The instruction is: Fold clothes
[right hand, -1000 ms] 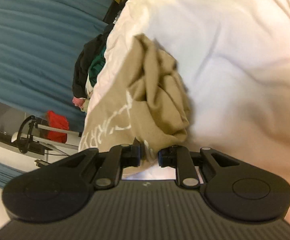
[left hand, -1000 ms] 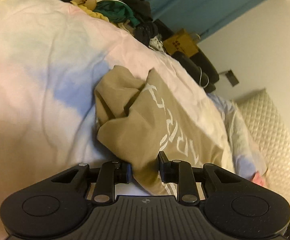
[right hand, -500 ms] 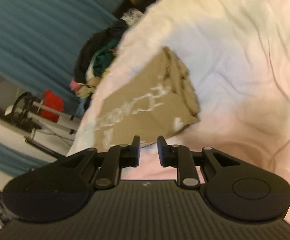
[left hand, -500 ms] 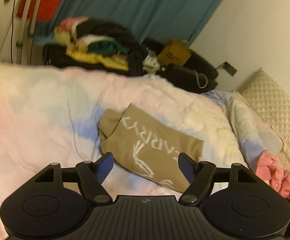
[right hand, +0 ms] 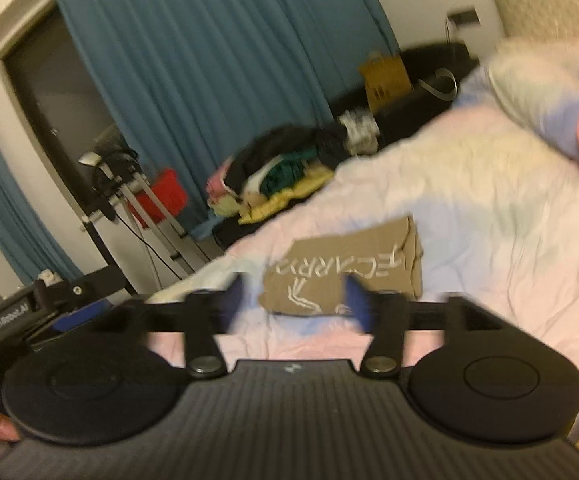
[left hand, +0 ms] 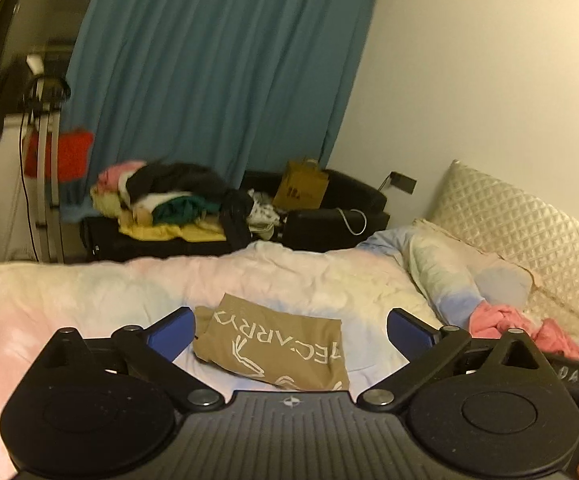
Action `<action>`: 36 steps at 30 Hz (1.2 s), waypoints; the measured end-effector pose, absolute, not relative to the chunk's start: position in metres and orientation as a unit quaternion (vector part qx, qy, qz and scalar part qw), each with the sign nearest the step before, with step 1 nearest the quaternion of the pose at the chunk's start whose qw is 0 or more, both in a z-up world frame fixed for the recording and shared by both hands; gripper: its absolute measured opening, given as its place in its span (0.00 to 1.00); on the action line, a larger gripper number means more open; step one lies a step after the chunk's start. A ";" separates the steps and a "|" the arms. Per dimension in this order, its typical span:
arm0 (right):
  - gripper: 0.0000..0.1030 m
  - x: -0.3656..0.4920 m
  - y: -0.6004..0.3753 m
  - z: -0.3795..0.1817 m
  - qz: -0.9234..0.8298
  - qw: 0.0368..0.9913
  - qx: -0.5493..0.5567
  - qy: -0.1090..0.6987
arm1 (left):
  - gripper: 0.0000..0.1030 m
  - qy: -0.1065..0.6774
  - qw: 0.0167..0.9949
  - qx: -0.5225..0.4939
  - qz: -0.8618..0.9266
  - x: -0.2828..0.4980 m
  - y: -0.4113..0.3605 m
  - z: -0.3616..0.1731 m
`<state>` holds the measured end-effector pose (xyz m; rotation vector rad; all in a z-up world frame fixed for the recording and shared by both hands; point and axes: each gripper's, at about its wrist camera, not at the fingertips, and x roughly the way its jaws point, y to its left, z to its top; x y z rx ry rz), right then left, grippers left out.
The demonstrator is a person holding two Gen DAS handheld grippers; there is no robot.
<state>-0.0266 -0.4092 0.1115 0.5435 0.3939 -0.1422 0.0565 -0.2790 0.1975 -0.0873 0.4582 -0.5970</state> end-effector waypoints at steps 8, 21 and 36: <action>0.76 -0.074 -0.377 0.105 -0.069 0.959 0.229 0.155 | 1.00 0.175 0.944 -0.022 -0.277 -0.007 -0.252 0.187; 0.83 -0.082 -0.326 0.049 -0.081 0.978 0.149 0.124 | 1.00 0.154 0.960 0.004 -0.235 -0.028 -0.215 0.114; 0.83 -0.057 -0.316 0.003 -0.095 0.977 0.140 0.129 | 1.00 0.178 0.958 0.012 -0.225 -0.015 -0.207 0.070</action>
